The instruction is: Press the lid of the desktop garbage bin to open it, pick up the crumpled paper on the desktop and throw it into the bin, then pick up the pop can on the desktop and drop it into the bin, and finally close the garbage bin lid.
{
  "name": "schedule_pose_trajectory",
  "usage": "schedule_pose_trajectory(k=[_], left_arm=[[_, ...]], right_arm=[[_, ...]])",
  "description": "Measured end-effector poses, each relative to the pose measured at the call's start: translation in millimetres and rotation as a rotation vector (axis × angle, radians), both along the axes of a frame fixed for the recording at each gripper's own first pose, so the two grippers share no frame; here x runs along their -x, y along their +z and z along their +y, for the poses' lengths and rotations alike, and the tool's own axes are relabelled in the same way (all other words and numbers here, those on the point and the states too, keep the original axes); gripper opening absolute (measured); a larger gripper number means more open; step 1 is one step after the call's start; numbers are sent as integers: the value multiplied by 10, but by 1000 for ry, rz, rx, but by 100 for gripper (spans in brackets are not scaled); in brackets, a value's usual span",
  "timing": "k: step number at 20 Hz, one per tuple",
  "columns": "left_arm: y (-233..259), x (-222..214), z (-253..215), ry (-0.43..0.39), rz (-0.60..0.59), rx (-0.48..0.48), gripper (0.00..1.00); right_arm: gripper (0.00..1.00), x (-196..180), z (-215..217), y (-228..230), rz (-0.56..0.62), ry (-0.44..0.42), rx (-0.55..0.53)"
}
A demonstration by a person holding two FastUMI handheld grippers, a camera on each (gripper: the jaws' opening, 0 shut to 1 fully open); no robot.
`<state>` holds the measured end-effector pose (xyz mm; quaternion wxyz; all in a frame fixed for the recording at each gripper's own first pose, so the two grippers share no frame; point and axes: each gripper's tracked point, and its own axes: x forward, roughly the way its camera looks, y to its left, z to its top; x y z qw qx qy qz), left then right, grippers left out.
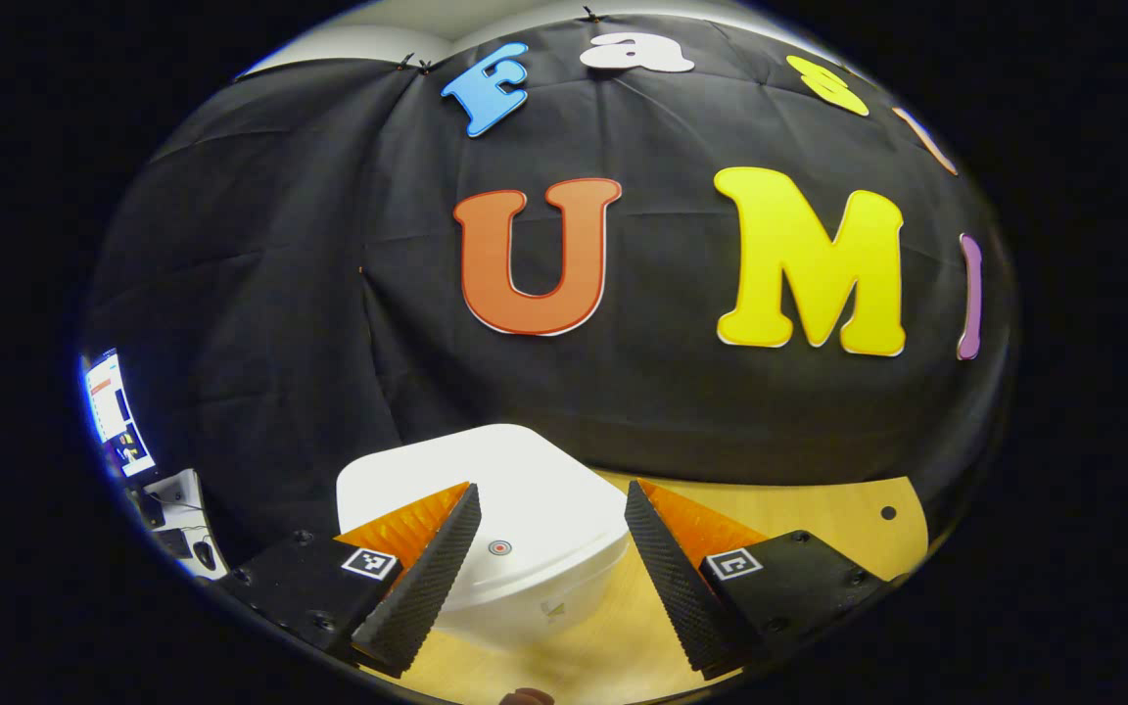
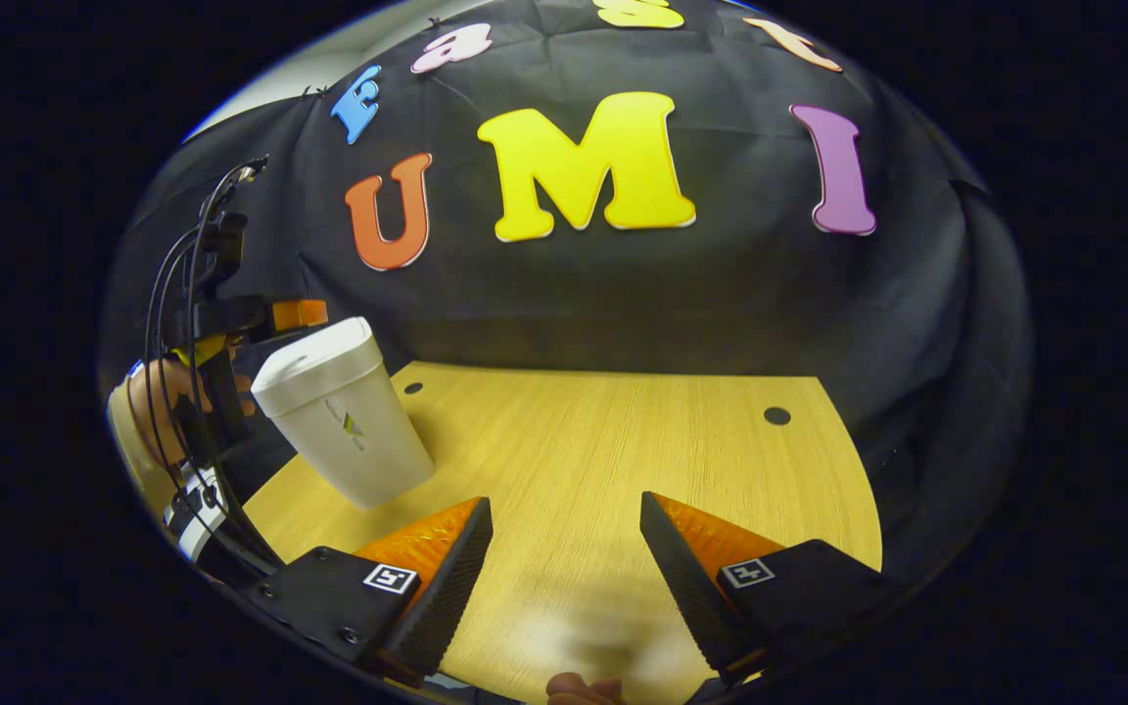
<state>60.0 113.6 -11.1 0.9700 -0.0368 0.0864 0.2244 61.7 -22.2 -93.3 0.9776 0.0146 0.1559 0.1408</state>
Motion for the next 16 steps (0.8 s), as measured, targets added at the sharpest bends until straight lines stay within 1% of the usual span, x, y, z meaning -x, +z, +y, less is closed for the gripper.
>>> schedule_pose_trajectory(k=[1,2,3,5,7,9,11,13,16], left_arm=[[11,41,-131,-40,0,3,99],[42,82,-238,-75,-10,-8,98],[70,125,-342,-114,-16,-22,99],[119,247,-532,-164,-32,-44,98],[157,378,-760,-219,-52,-37,98],[120,501,-971,-275,-49,-37,98],[125,625,-1065,-302,-60,-66,98],[132,717,-1116,-315,-75,-92,98],[69,848,-1268,-364,-87,-49,98]], right_arm=[[93,4,-43,94,-28,-15,14],[96,34,-64,196,-55,-29,23],[96,56,-114,278,-83,-52,31],[96,116,-231,464,-141,-108,39],[96,214,-332,645,-201,-162,44],[96,302,-470,846,-277,-230,64],[96,402,-511,991,-331,-278,64],[96,480,-481,991,-340,-300,60],[96,551,-418,962,-345,-321,47]])
